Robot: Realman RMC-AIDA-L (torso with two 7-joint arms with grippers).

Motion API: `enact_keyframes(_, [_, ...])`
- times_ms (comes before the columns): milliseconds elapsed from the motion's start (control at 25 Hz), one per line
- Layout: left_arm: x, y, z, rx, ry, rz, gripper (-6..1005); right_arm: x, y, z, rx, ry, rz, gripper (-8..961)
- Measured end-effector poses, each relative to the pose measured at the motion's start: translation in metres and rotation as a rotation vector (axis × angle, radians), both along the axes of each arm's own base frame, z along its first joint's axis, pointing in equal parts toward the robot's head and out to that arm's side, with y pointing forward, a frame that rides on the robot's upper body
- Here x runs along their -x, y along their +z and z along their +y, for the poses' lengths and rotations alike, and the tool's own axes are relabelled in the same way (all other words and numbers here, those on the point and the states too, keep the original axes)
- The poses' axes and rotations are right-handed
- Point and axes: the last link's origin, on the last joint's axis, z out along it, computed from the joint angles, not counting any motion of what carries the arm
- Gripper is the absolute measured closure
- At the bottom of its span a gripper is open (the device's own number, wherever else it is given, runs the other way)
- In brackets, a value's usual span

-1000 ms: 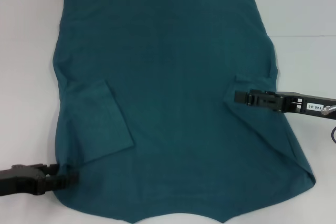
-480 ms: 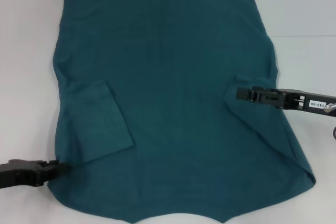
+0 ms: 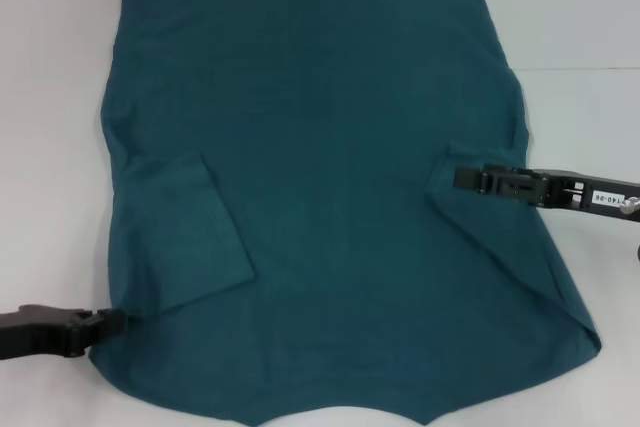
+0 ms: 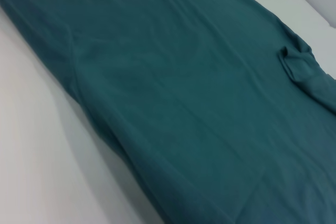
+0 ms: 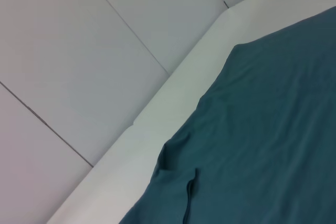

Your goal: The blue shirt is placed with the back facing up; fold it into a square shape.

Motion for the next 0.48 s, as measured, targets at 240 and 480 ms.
enact_keyframes(240, [-0.007,0.001,-0.001,0.038,-0.027,-0.023,985,-0.008,0.006,-0.001,0.041,-0.04,-0.034,46])
enact_keyframes(480, [-0.009,0.007,0.0,0.037,-0.019,-0.027,985,-0.033,0.024,-0.013,0.099,-0.143,-0.067,47])
